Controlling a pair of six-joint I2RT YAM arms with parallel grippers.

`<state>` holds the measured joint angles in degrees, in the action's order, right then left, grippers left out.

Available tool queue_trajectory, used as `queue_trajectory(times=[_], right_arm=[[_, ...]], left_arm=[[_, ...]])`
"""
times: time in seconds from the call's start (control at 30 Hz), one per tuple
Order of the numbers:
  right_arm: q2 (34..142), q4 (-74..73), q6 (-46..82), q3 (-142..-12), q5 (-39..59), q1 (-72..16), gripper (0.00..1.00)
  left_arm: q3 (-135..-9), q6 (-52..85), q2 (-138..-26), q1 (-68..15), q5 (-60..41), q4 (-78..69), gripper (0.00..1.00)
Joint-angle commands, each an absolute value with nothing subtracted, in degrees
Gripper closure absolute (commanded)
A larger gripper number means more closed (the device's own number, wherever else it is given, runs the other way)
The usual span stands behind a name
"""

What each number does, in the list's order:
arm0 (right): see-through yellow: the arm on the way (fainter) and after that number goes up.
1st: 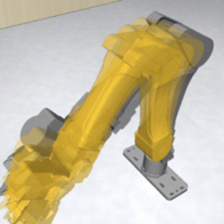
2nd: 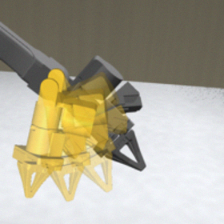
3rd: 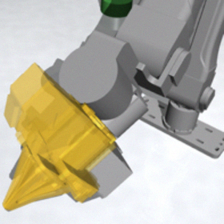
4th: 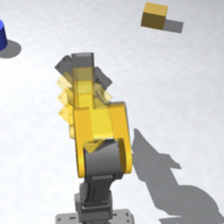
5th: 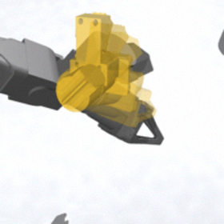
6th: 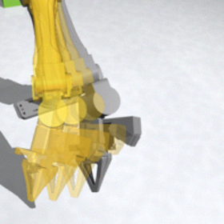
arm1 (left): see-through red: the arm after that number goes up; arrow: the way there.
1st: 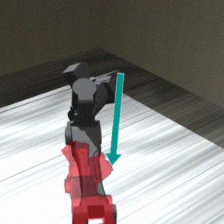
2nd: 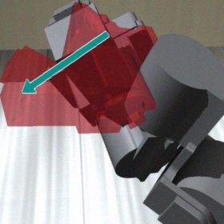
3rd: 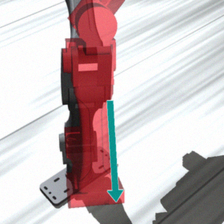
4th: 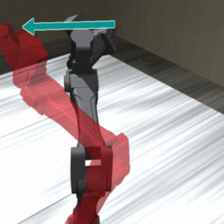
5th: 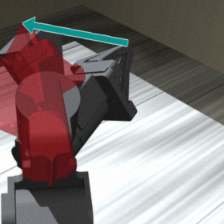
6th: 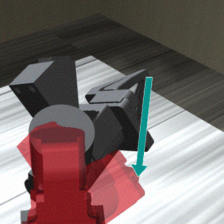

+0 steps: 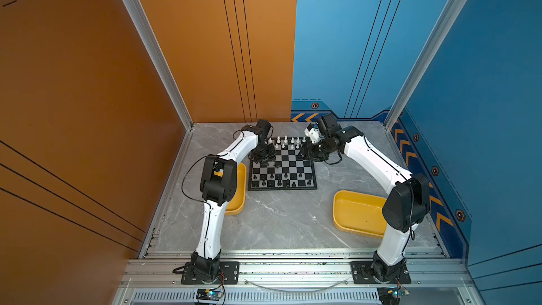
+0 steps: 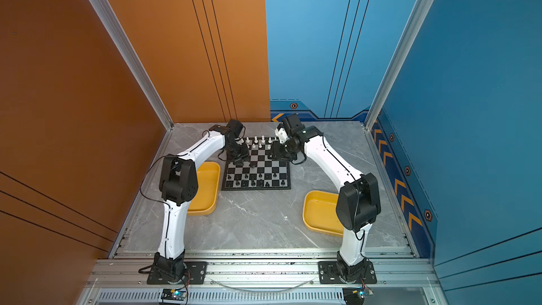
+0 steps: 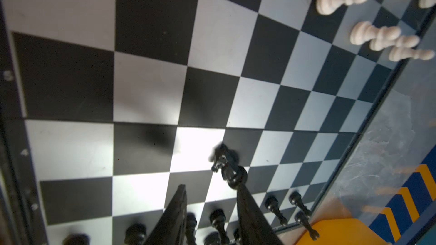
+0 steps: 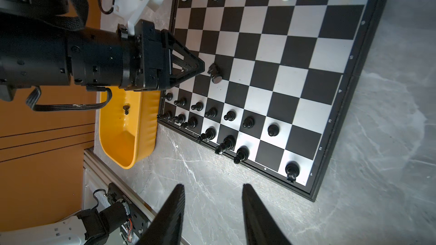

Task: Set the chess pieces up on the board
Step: 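Close the left gripper on the black knight while the right gripper draws back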

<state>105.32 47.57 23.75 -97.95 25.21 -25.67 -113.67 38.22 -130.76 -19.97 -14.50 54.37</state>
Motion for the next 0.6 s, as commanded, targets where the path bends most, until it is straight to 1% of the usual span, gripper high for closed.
queue_trajectory(times=[0.0,0.1,0.57], right_arm=[[101.89,48.96,22.50,-95.93,24.65,-23.97,0.53],[100.75,48.74,22.59,-94.60,24.96,-22.48,0.48],[96.56,47.11,22.77,-88.06,26.37,-18.12,0.46]], left_arm=[[-116.59,39.22,-133.02,-20.78,-12.13,57.93,0.62],[-118.07,39.85,-134.02,-20.91,-12.29,58.32,0.60],[-124.44,39.87,-138.51,-23.06,-10.28,64.16,0.60]])
